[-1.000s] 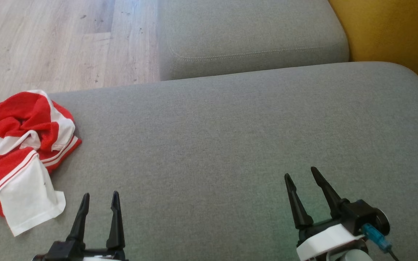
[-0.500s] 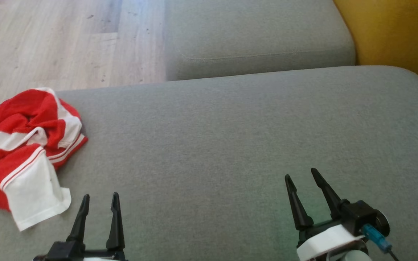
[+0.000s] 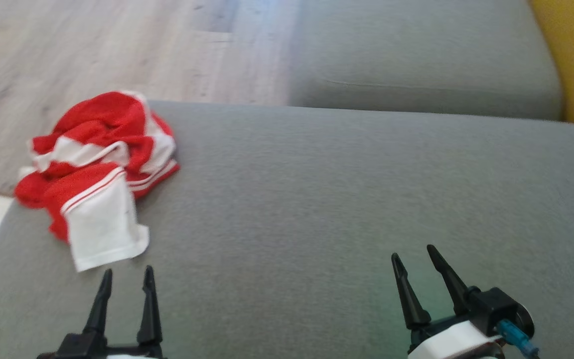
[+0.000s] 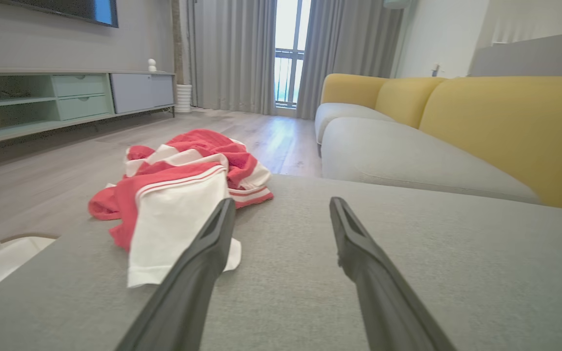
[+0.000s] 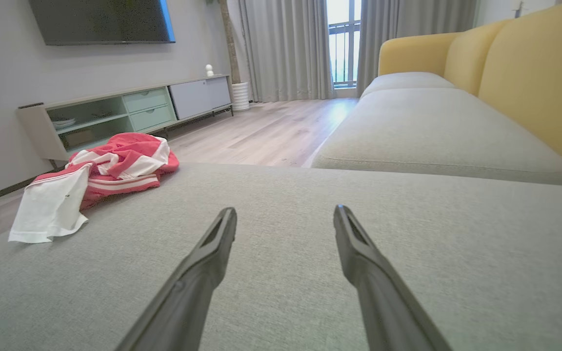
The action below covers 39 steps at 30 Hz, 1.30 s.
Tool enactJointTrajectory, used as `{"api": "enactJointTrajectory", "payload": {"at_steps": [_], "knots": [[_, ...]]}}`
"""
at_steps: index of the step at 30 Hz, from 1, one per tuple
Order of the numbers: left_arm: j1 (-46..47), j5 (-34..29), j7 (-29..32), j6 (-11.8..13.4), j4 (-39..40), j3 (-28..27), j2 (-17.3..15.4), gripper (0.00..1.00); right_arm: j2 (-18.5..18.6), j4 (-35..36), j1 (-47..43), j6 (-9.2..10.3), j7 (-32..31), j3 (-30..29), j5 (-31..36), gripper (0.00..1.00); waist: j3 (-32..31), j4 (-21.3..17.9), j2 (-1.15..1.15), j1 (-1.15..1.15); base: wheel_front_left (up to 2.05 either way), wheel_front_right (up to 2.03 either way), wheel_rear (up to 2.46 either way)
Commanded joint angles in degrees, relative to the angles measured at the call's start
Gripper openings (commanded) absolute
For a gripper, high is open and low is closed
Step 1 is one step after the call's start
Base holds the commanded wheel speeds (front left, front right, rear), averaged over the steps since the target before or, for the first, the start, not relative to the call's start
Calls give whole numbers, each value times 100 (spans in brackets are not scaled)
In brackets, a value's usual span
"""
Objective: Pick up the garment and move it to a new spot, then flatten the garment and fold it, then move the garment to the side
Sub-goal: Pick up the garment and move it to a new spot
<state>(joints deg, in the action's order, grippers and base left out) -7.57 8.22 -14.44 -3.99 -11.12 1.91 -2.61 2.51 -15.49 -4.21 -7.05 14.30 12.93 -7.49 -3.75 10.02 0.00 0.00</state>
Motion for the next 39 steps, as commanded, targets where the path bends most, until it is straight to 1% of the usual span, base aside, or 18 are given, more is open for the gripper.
{"api": "enactJointTrajectory", "payload": {"at_steps": [1, 10, 15, 20, 22, 24, 29, 33, 36, 39], "knots": [[144, -39, -56, 39, 174, -239, -27, 100, 37, 173, 156, -44, 70, 145, -41, 100, -25, 331, 0, 0, 0, 0, 0], [18, -128, -56, 13, 249, -556, -27, 100, 37, 139, 95, -44, 70, 187, -115, 100, -62, 954, 0, 0, 0, 0, 0], [-3, -172, -56, -19, 266, -693, -27, 100, 37, 131, 73, -44, 70, 194, -124, 100, -43, 1114, 0, 0, 0, 0, 0], [-29, -137, -56, 137, 655, -836, -27, 100, 37, 153, 46, -44, 70, 171, -87, 100, 36, 1188, 0, 0, 0, 0, 0], [36, -137, -56, 124, 800, -948, -34, 100, 37, 146, 43, -44, 70, 157, -37, 100, 112, 1177, 0, 0, 0, 0, 0], [212, -228, -56, 66, 945, -1000, -131, 100, 37, 149, 68, -44, 70, 117, 71, 100, 280, 1156, 0, 0, 0, 0, 0], [1230, -349, -56, -88, 1001, -1039, -541, 100, 95, 206, 241, -44, 70, -38, 378, 100, 870, 1066, 0, 0, 0, 0, 0], [2419, -347, -14, -165, 530, -955, -854, 100, 368, 356, 458, -44, 70, -59, 493, 100, 1469, 996, 0, 0, 0, 0, 0], [3479, -329, 448, -210, -5, -771, -1005, 100, 590, 549, 556, -44, 70, -214, 515, 100, 1889, 991, 0, 0, 0, 0, 0], [4515, -184, 1161, -215, -708, -754, -1086, 100, 810, 700, 626, -44, 70, -350, 609, 100, 2272, 938, 0, 0, 0, 0, 0]]}}
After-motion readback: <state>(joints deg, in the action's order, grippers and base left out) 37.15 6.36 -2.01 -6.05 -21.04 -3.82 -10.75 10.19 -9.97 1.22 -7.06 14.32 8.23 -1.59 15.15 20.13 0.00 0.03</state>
